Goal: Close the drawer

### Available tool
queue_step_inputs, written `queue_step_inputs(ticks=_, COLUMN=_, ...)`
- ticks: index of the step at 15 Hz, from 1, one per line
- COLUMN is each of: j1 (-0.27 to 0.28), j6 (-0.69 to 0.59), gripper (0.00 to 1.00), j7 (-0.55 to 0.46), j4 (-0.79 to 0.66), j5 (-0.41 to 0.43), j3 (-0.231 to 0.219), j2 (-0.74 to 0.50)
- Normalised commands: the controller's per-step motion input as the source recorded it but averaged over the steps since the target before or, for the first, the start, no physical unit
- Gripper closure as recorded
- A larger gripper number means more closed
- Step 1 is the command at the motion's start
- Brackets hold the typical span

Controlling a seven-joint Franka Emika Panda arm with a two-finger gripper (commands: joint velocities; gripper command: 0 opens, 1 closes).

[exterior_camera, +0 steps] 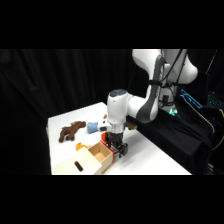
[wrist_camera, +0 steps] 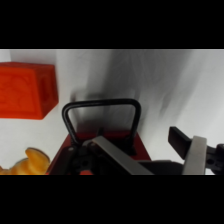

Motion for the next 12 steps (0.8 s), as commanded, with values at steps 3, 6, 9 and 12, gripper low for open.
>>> queue_step_inputs(ticks=3, j1=-0.119, j6=0.24, gripper=0.00, j7=-0.17, j4=-0.19, j5=0.132, j3=0.128, j2=-0.09)
queue_step_inputs(ticks=6, j1=-0.139, j6=0.25, gripper=0.00, j7=-0.18, j4=-0.16, j5=0.121, j3=0.125, j2=-0.04)
queue_step_inputs(ticks=9, j1=-0.134, j6=0.24, gripper=0.00, j7=-0.18, j4=-0.04, j5=0.100, j3=0.118, j2=0.05)
queue_step_inputs(ticks=12, j1=-0.085, j6=0.18, gripper=0.00, j7=-0.16, j4=0.09, j5=0.072, j3=0.107, j2=0.13)
